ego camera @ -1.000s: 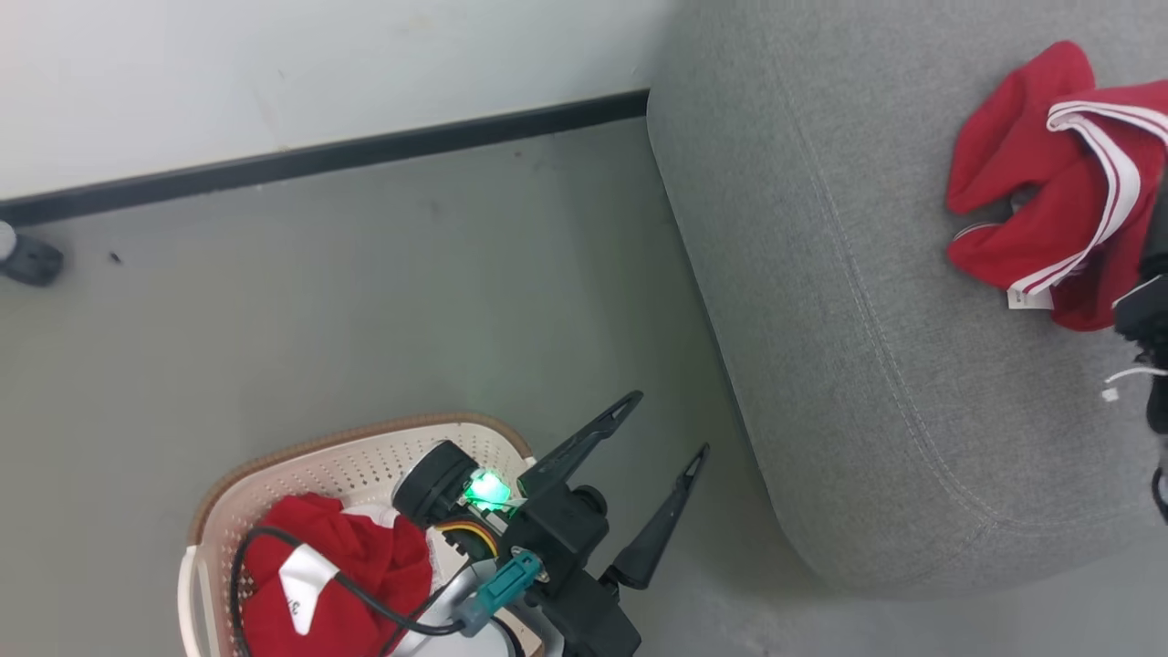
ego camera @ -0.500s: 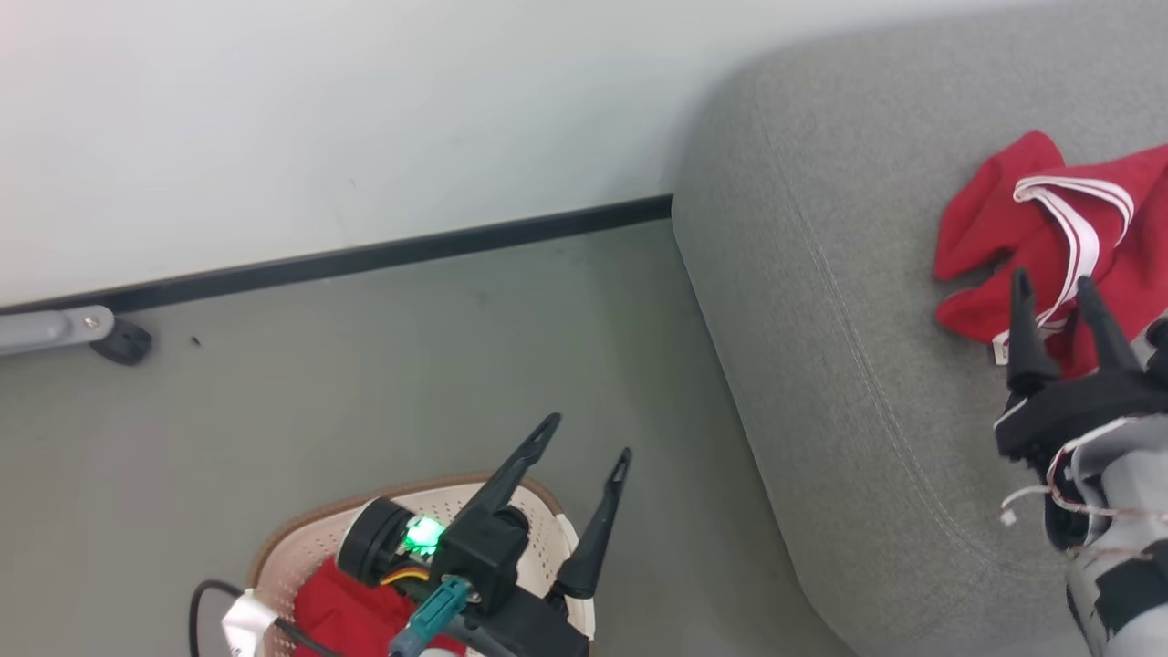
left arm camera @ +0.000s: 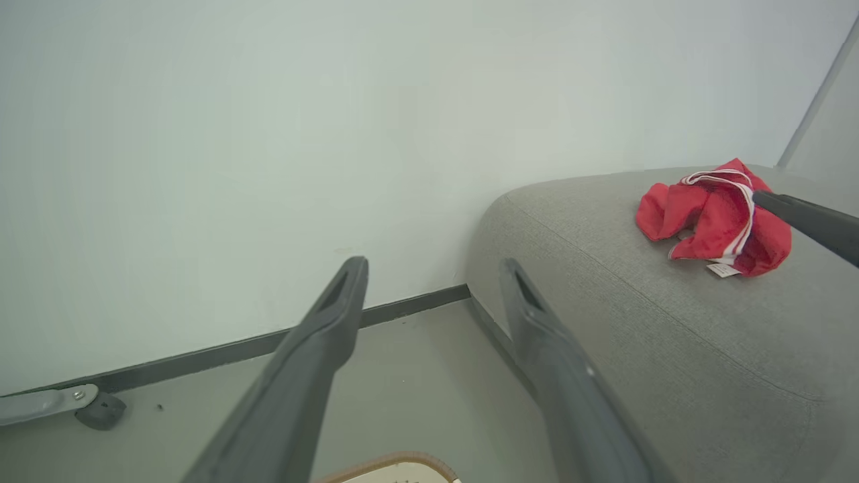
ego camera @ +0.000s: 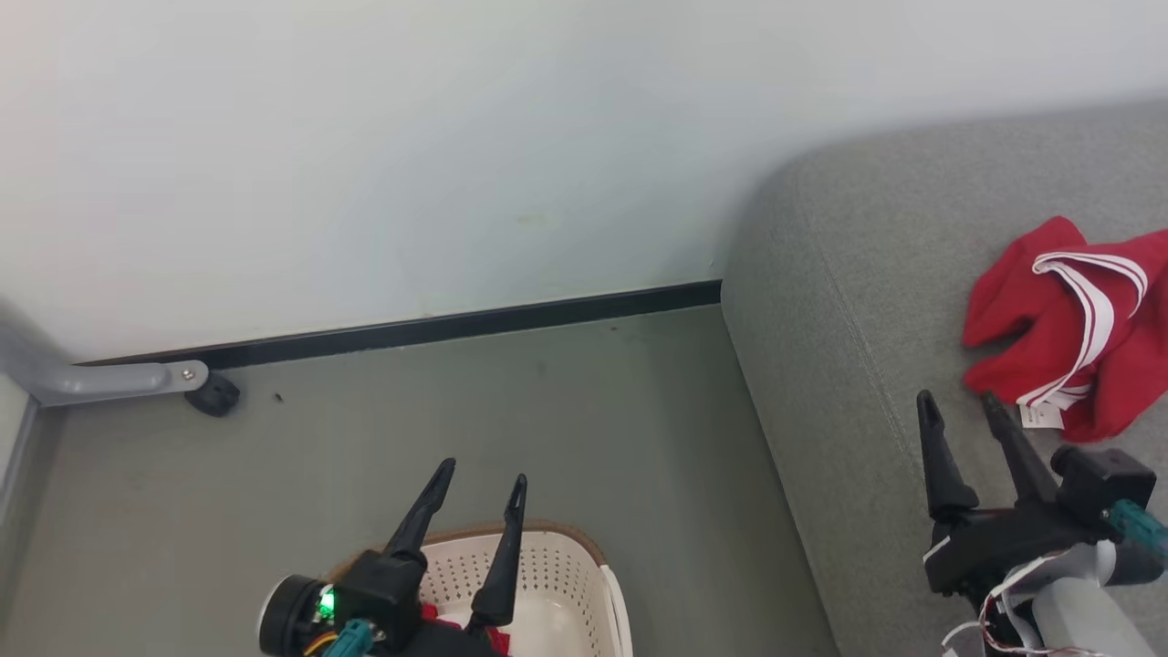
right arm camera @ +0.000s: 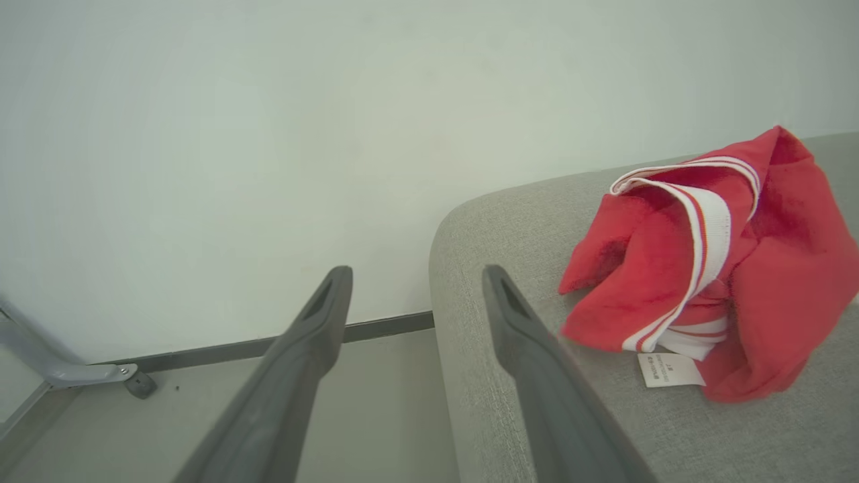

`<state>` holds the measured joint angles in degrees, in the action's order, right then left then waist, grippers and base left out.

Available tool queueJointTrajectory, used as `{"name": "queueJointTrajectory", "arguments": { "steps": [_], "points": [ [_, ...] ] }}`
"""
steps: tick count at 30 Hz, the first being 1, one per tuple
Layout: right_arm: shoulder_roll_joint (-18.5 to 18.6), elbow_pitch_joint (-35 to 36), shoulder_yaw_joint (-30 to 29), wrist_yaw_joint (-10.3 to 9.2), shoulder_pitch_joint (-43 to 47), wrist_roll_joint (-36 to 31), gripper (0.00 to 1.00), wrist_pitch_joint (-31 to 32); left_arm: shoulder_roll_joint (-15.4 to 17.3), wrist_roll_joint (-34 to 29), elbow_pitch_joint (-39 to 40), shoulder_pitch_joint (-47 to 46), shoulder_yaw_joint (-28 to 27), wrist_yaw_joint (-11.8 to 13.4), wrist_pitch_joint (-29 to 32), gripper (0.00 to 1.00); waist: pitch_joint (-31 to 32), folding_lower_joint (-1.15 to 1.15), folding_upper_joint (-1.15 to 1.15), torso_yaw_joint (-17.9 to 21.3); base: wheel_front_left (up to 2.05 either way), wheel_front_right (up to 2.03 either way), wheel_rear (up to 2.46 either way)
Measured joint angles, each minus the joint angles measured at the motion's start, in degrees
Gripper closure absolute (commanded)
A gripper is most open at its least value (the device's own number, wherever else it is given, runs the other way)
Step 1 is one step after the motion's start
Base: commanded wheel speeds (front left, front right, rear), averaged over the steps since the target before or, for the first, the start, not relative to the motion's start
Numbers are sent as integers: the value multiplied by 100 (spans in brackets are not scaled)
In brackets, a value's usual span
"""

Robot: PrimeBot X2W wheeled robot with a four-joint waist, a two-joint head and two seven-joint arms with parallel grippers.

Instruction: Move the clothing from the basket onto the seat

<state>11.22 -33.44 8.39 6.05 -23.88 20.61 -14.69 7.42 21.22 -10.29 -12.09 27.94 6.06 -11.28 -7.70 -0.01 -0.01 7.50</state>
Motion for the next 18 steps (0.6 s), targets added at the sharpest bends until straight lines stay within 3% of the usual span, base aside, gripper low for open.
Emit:
{"name": "queueJointTrajectory", "arguments": {
  "steps": [18],
  "points": [
    [-125,1233,22,-161,1423,-301,0,0,71,120,-97,701,-611,56,-94,0,602,1,0,-438,0,0,0]
  ]
}}
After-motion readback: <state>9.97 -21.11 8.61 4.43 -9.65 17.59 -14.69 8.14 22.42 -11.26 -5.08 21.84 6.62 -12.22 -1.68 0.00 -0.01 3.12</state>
